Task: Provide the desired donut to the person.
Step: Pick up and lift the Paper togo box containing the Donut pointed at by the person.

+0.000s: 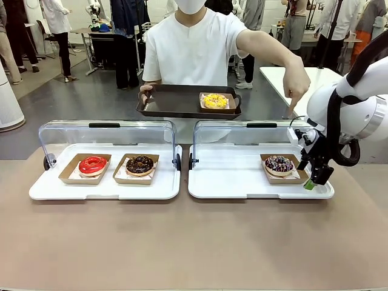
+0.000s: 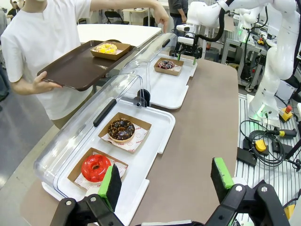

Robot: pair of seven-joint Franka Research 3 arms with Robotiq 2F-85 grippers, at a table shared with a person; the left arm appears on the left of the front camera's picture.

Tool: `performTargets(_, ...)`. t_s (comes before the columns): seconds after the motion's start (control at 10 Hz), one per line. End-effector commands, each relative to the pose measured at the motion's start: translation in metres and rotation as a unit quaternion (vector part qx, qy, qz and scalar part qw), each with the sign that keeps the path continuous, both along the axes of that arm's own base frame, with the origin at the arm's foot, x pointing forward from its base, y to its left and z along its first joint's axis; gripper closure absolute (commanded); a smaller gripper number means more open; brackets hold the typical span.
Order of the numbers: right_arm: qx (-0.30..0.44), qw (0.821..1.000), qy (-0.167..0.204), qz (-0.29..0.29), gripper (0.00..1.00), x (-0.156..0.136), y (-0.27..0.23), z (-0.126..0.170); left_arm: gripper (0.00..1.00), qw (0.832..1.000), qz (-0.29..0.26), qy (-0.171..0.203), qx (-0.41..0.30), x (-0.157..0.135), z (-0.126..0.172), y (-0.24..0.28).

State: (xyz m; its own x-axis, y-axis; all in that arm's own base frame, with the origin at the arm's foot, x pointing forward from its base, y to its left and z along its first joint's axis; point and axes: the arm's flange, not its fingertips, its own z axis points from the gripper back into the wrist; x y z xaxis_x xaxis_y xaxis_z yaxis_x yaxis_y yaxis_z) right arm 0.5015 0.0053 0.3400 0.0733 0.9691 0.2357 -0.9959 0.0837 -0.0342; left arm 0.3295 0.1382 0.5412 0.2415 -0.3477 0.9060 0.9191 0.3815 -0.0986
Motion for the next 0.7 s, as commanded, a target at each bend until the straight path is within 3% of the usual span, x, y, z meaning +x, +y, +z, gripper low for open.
performTargets(0.0,-0.008,1.0,-0.018,0.008,0.0,-0.0036,0.0055,-0.0155,0.0,1.0,-0.004,-0.012,-0.007,0.0008,0.0006,0.0009)
performTargets(0.5,-0.01,0.999,-0.031,0.011,0.02,-0.0036,0.0104,-0.0218,0.0,1.0,-0.004,-0.012,-0.007,0.0008,0.0006,0.0009)
performTargets(0.6,-0.01,0.999,-0.031,0.009,0.58,-0.0035,0.0103,-0.021,0.0,1.0,-0.004,-0.012,-0.007,0.0008,0.0006,0.0009)
